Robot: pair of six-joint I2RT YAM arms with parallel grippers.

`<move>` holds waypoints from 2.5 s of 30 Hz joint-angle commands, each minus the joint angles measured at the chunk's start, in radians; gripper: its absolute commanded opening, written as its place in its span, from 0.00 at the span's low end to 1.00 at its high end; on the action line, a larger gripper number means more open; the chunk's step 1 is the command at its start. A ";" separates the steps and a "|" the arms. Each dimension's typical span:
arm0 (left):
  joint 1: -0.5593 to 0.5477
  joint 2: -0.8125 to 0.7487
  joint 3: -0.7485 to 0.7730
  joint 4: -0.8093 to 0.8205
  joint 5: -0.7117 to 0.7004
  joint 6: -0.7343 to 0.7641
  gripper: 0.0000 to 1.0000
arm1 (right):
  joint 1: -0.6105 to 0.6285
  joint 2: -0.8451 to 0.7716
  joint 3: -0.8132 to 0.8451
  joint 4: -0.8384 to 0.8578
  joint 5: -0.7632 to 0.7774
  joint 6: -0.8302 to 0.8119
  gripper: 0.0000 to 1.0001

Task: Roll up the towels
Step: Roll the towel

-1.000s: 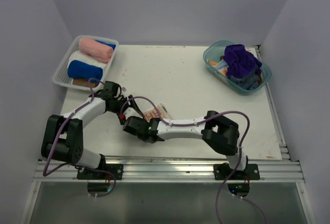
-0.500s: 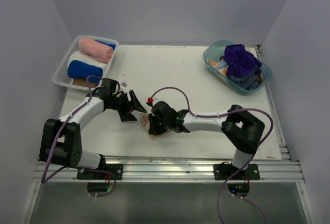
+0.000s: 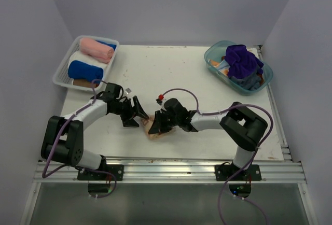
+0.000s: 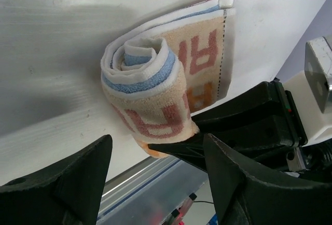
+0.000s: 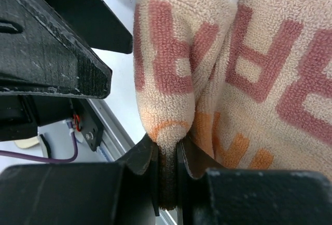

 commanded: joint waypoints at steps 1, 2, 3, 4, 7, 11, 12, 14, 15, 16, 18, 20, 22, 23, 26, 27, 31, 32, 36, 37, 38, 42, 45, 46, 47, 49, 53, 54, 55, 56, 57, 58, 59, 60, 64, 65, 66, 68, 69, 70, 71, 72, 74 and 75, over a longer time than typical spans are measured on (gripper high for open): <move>-0.017 0.015 -0.013 0.030 -0.011 0.030 0.74 | -0.004 0.022 -0.023 0.091 -0.073 0.048 0.00; -0.028 0.028 -0.016 0.039 -0.012 0.026 0.74 | -0.004 0.023 -0.026 0.092 -0.073 0.048 0.00; -0.033 0.032 -0.020 0.047 -0.016 0.021 0.74 | -0.004 0.023 -0.031 0.091 -0.071 0.046 0.00; -0.043 0.037 -0.025 0.054 -0.016 0.013 0.74 | -0.005 0.020 -0.032 0.088 -0.068 0.046 0.00; -0.066 0.058 -0.031 0.087 -0.019 0.004 0.74 | -0.007 0.019 -0.035 0.077 -0.062 0.043 0.00; -0.105 0.101 -0.014 0.100 -0.043 -0.005 0.64 | -0.007 0.016 -0.020 0.047 -0.057 0.041 0.01; -0.109 0.106 -0.016 0.102 -0.045 -0.008 0.59 | -0.007 0.013 -0.011 0.027 -0.057 0.029 0.08; -0.112 0.112 -0.014 0.097 -0.045 -0.008 0.47 | -0.007 -0.019 0.020 -0.047 -0.045 0.011 0.41; -0.112 0.109 -0.011 0.093 -0.048 -0.008 0.45 | -0.008 -0.033 0.035 -0.090 -0.021 -0.008 0.51; -0.112 0.103 -0.008 0.087 -0.055 -0.005 0.43 | -0.013 -0.047 0.052 -0.181 -0.013 -0.018 0.56; -0.112 0.089 -0.002 0.070 -0.069 -0.004 0.42 | -0.024 -0.116 0.078 -0.237 0.005 -0.041 0.66; -0.112 0.083 0.003 0.056 -0.074 -0.004 0.40 | -0.028 -0.177 0.101 -0.341 0.041 -0.067 0.70; -0.112 0.083 0.000 0.054 -0.074 -0.008 0.38 | -0.036 -0.256 0.112 -0.432 0.109 -0.110 0.72; -0.112 0.081 0.000 0.053 -0.074 -0.008 0.38 | -0.039 -0.275 0.117 -0.460 0.142 -0.124 0.72; -0.112 0.075 0.000 0.048 -0.074 -0.008 0.37 | -0.068 -0.320 0.115 -0.562 0.260 -0.150 0.69; -0.112 0.074 0.001 0.048 -0.075 -0.008 0.37 | -0.091 -0.319 0.115 -0.587 0.281 -0.144 0.68; -0.112 0.069 0.003 0.039 -0.075 -0.008 0.37 | -0.123 -0.259 0.134 -0.674 0.349 -0.143 0.60; -0.112 0.069 0.004 0.038 -0.075 -0.007 0.37 | -0.125 -0.245 0.146 -0.684 0.354 -0.144 0.59; -0.112 0.062 0.009 0.033 -0.077 -0.008 0.36 | -0.125 -0.176 0.158 -0.704 0.380 -0.153 0.54; -0.112 0.062 0.009 0.031 -0.075 -0.007 0.37 | -0.126 -0.165 0.158 -0.692 0.374 -0.156 0.53; -0.112 0.062 0.009 0.030 -0.074 -0.002 0.36 | -0.125 -0.141 0.160 -0.685 0.366 -0.163 0.52; -0.112 0.074 0.021 0.007 -0.062 0.033 0.36 | -0.125 -0.090 0.180 -0.673 0.360 -0.198 0.32; -0.112 0.072 0.020 -0.016 -0.063 0.052 0.36 | -0.129 -0.053 0.215 -0.714 0.400 -0.225 0.09; -0.112 0.068 0.020 -0.027 -0.062 0.059 0.36 | -0.131 -0.046 0.224 -0.717 0.421 -0.235 0.06; -0.112 0.068 0.024 -0.033 -0.060 0.064 0.36 | -0.140 -0.035 0.239 -0.724 0.427 -0.248 0.02; -0.112 0.075 0.044 -0.057 -0.066 0.079 0.36 | -0.151 -0.003 0.262 -0.725 0.434 -0.261 0.00; -0.114 0.103 0.070 -0.073 -0.080 0.088 0.36 | -0.162 0.039 0.295 -0.730 0.435 -0.291 0.00; -0.114 0.120 0.073 -0.065 -0.080 0.078 0.36 | -0.162 0.043 0.299 -0.734 0.435 -0.293 0.00; -0.116 0.124 0.073 -0.062 -0.080 0.072 0.35 | -0.163 0.046 0.307 -0.734 0.432 -0.293 0.00; -0.114 0.130 0.072 -0.058 -0.085 0.064 0.34 | -0.162 0.046 0.310 -0.736 0.429 -0.295 0.00; -0.116 0.134 0.070 -0.050 -0.088 0.046 0.34 | -0.160 0.043 0.313 -0.742 0.429 -0.293 0.00; -0.116 0.135 0.069 -0.048 -0.091 0.038 0.33 | -0.162 0.027 0.318 -0.747 0.429 -0.293 0.00; -0.116 0.132 0.067 -0.047 -0.100 0.032 0.33 | -0.160 0.011 0.318 -0.748 0.437 -0.295 0.10; -0.116 0.132 0.067 -0.045 -0.103 0.018 0.33 | -0.160 -0.006 0.316 -0.751 0.441 -0.296 0.19; -0.116 0.126 0.067 -0.045 -0.111 -0.002 0.33 | -0.139 -0.133 0.308 -0.756 0.490 -0.310 0.54; -0.116 0.127 0.067 -0.044 -0.109 -0.007 0.33 | -0.108 -0.173 0.316 -0.763 0.521 -0.321 0.55; -0.116 0.127 0.067 -0.045 -0.111 -0.010 0.33 | -0.084 -0.187 0.325 -0.783 0.598 -0.331 0.57; -0.117 0.131 0.066 -0.045 -0.112 -0.013 0.33 | 0.029 -0.196 0.371 -0.811 0.711 -0.377 0.57; -0.116 0.132 0.066 -0.045 -0.112 -0.014 0.33 | 0.071 -0.191 0.387 -0.825 0.752 -0.397 0.57; -0.117 0.134 0.066 -0.045 -0.112 -0.014 0.33 | 0.108 -0.182 0.416 -0.826 0.815 -0.438 0.56; -0.117 0.134 0.066 -0.045 -0.114 -0.014 0.33 | 0.181 -0.170 0.429 -0.825 0.835 -0.463 0.56; -0.117 0.135 0.066 -0.044 -0.112 -0.017 0.33 | 0.217 -0.143 0.443 -0.814 0.860 -0.486 0.56; -0.117 0.137 0.067 -0.045 -0.112 -0.019 0.33 | 0.301 -0.113 0.479 -0.799 0.892 -0.555 0.55; -0.117 0.137 0.067 -0.044 -0.112 -0.019 0.33 | 0.324 -0.077 0.491 -0.788 0.895 -0.574 0.55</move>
